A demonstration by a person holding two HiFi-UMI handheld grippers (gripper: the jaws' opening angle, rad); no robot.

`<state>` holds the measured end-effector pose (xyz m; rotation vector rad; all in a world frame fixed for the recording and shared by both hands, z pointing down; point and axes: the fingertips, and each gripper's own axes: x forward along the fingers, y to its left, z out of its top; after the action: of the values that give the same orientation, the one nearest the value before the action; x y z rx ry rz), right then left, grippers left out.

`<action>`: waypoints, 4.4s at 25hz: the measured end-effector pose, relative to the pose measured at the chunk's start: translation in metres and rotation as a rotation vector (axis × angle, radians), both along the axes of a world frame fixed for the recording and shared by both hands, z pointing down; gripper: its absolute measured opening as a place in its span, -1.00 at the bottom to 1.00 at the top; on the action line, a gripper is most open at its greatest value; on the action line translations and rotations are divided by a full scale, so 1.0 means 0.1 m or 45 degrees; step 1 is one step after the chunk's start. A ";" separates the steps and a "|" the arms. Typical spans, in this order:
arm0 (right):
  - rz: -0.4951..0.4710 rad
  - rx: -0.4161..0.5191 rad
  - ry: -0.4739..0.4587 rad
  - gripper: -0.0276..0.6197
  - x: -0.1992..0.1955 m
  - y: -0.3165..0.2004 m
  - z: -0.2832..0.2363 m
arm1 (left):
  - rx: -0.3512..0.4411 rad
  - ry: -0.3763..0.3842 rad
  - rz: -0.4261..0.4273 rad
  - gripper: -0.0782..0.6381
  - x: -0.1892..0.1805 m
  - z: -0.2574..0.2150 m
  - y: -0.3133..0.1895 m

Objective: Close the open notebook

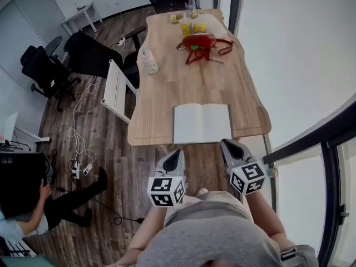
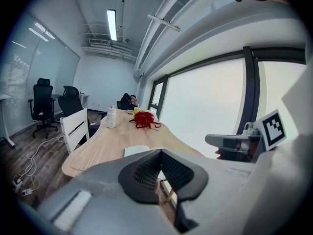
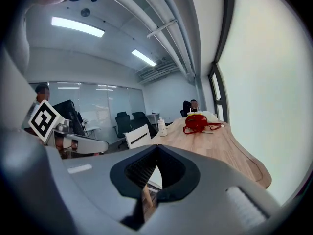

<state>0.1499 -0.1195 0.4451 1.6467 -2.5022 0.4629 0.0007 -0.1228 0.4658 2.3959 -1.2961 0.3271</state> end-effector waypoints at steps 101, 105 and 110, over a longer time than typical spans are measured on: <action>0.062 -0.387 -0.229 -0.84 0.20 -0.68 0.97 | -0.062 -0.047 -0.019 -0.76 -0.14 0.36 -0.59; 0.019 -0.364 -0.202 -0.84 0.07 -0.72 0.92 | -0.059 -0.046 -0.045 -0.76 -0.23 0.37 -0.54; -0.052 -0.345 -0.160 -0.84 -0.15 -0.77 0.86 | -0.062 -0.043 -0.080 -0.76 -0.37 0.38 -0.51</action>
<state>0.1350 -0.1963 0.5307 1.5038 -2.4201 0.8821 -0.0361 -0.1738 0.5037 2.3133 -1.3596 0.3775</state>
